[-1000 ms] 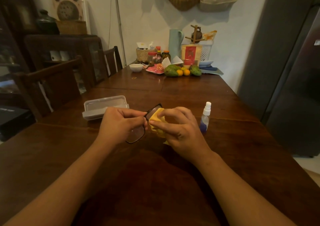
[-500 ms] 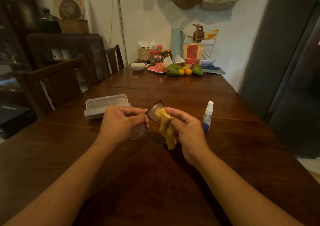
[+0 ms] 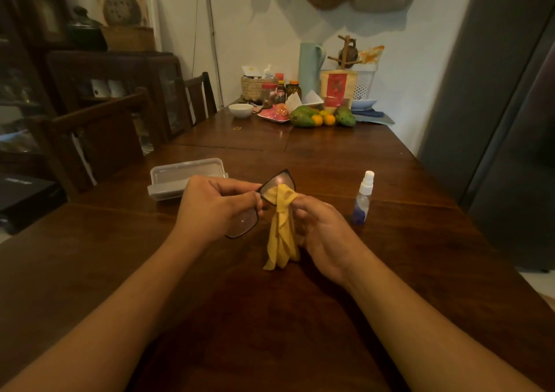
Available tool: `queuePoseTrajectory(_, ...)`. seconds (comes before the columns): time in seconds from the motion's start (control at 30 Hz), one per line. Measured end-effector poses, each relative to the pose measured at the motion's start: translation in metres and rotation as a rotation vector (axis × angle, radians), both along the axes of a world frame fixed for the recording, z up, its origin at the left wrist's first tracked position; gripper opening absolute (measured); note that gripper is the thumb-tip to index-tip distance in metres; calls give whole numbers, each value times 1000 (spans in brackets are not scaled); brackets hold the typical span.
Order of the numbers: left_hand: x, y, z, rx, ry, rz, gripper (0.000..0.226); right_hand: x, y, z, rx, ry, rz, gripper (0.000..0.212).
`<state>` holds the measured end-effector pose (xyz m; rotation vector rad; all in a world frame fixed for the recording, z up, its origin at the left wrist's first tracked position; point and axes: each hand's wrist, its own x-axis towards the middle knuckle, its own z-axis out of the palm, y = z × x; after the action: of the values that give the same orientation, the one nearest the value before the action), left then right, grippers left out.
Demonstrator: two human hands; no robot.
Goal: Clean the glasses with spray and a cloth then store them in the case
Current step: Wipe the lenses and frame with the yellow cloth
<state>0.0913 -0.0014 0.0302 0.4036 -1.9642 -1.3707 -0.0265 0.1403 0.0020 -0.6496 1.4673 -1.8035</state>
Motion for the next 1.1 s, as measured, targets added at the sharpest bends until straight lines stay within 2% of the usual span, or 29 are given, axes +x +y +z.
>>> queuePoseTrajectory(0.13, 1, -2, 0, 6, 1, -8, 11, 2, 2, -1, -7, 8, 61, 34)
queuePoseTrajectory(0.33, 0, -2, 0, 17, 15, -21, 14, 1, 1, -2, -46, -154, 122, 53)
queuePoseTrajectory(0.5, -1, 0, 0, 53, 44, -48, 13, -5, 2, -6, -47, -134, 122, 38)
queuePoseTrajectory(0.6, -1, 2, 0, 5, 35, -49, 11, -6, 3, -6, -40, -120, 131, 41)
queuePoseTrajectory(0.73, 0, 2, 1, -41, 28, -53, 11, -5, 4, -5, -46, -110, 171, 35)
queuePoseTrajectory(0.93, 2, 2, 2, 16, 48, -52, 13, -14, 8, -6, -44, -15, 160, 34)
queuePoseTrajectory(1.1, 1, 3, 2, 22, 42, -46, 14, -14, 6, -7, -91, -8, 167, 31)
